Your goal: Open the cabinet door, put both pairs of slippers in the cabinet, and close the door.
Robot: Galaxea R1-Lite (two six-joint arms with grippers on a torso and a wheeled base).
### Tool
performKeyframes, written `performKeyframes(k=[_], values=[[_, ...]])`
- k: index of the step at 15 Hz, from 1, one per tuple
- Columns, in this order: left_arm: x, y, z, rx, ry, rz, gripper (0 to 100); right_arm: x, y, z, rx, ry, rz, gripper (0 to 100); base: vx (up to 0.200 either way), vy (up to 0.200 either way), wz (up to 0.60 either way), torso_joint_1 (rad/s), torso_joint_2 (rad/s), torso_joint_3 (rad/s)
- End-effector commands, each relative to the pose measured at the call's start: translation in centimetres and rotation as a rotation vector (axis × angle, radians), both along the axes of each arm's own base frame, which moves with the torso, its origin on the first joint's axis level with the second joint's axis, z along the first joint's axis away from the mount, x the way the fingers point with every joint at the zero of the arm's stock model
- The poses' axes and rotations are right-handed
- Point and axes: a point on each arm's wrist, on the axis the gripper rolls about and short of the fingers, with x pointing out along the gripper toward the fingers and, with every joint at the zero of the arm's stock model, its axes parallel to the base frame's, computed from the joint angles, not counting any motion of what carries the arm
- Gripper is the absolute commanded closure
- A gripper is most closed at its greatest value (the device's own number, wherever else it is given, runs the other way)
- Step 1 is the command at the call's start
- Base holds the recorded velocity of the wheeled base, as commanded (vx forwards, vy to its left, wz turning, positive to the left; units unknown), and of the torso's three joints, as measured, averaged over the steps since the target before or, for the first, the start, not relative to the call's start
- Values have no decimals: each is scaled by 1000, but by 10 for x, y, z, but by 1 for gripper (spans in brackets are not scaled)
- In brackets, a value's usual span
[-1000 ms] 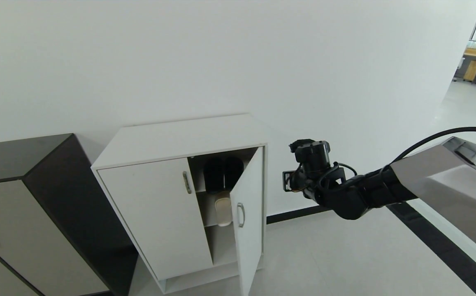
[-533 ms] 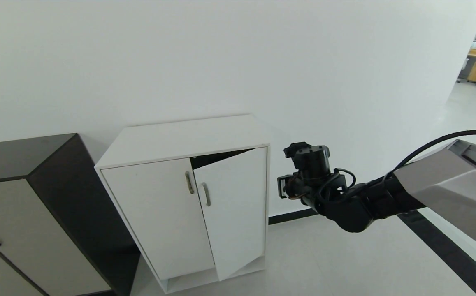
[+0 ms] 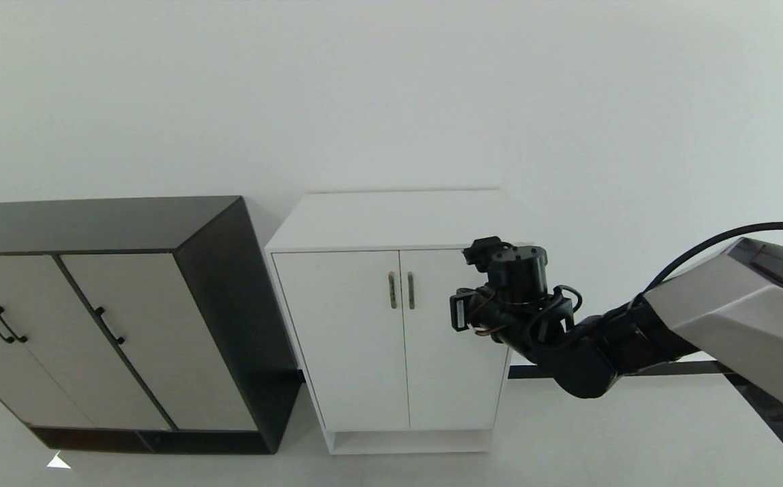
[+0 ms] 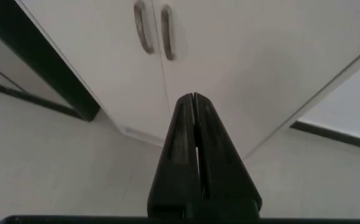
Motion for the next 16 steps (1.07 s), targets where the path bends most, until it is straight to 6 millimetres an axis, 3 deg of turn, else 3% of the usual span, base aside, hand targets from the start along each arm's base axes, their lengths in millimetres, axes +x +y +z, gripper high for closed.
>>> performKeyframes(k=[1, 4, 9, 16], values=[[0, 0, 0, -2, 2, -1, 100, -6, -5, -11, -3, 9, 65, 100, 0, 0, 0, 0, 0, 0], [0, 0, 0, -2, 2, -1, 100, -12, -10, -20, 29, 12, 164, 100, 0, 0, 0, 0, 0, 0], [0, 0, 0, 0, 2, 3, 100, -12, -10, -29, 13, 30, 177, 100, 0, 0, 0, 0, 0, 0], [0, 0, 0, 2, 2, 0, 100, -12, -8, -37, -7, 43, 183, 100, 200, 0, 0, 2, 0, 0]])
